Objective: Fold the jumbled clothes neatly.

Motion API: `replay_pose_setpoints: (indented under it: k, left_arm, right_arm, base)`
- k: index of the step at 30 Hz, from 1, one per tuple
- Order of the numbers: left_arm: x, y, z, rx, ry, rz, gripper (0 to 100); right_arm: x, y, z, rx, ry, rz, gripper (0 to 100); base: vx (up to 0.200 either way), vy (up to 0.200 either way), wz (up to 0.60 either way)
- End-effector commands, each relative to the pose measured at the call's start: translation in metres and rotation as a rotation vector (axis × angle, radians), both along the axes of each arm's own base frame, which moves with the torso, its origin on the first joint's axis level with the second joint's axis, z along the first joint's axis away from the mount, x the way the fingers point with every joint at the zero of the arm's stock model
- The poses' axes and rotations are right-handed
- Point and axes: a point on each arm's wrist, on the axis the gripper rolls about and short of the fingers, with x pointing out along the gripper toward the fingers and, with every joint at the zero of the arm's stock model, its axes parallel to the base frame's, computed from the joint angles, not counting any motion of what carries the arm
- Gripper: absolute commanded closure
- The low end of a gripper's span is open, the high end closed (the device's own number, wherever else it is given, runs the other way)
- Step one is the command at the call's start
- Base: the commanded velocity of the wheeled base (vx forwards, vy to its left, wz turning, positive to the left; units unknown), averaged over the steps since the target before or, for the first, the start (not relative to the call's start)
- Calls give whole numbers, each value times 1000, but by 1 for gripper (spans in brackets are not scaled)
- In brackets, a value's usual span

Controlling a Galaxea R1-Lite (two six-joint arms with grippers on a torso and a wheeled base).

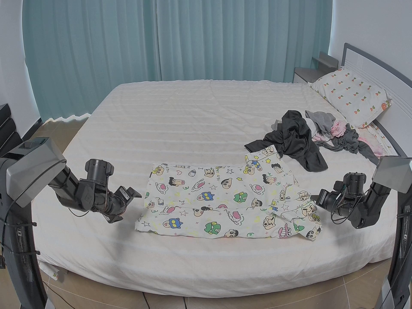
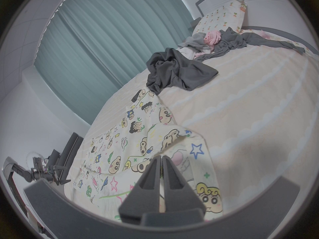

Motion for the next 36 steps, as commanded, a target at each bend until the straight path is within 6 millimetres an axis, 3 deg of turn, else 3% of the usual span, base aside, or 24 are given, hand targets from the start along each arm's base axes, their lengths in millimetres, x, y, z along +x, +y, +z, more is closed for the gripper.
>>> replay_pose_setpoints:
  k: [1, 4, 5, 11, 14, 16, 18, 21, 24, 29, 36]
  left_arm:
    - [-17, 10, 0, -14, -14, 21, 0]
    - [-20, 10, -2, -13, -27, 20, 0]
    - [-21, 10, -3, -13, -28, 20, 0]
    - [-21, 10, -3, -15, -36, 20, 0]
    - [-24, 11, -3, -16, -34, 21, 0]
    - [-30, 13, -5, -24, -67, 21, 0]
    - [-31, 13, -5, -28, -75, 19, 0]
    - [-41, 18, -5, -67, -125, 12, 0]
    - [-49, 22, 0, -124, -156, 28, 0]
    - [-62, 27, 1, -144, -161, 29, 0]
    - [-65, 26, -1, -137, -189, 20, 0]
  right_arm:
    - [-3, -1, -7, 10, 29, -7, 100]
    - [-2, 4, -9, 12, 36, 6, 100]
    - [-3, 6, -11, 12, 42, 11, 0]
    - [-1, 8, -11, 6, 35, 6, 0]
    - [-4, 4, 3, 1, 14, -21, 0]
    - [-24, 11, 33, 69, 8, -71, 0]
    - [-27, 15, 39, 85, 4, -77, 0]
    - [-51, 39, 62, 187, 29, -145, 0]
    - [-64, 61, 69, 261, 57, -184, 0]
    - [-80, 87, 64, 323, 126, -192, 0]
    - [-80, 91, 18, 253, 236, -284, 0]
  base:
    - [0, 0, 0]
    - [0, 0, 0]
    - [0, 0, 0]
    - [0, 0, 0]
    - [0, 0, 0]
    - [0, 0, 0]
    - [0, 0, 0]
    - [0, 0, 0]
    - [0, 0, 0]
    - [0, 0, 0]
    - [0, 0, 0]
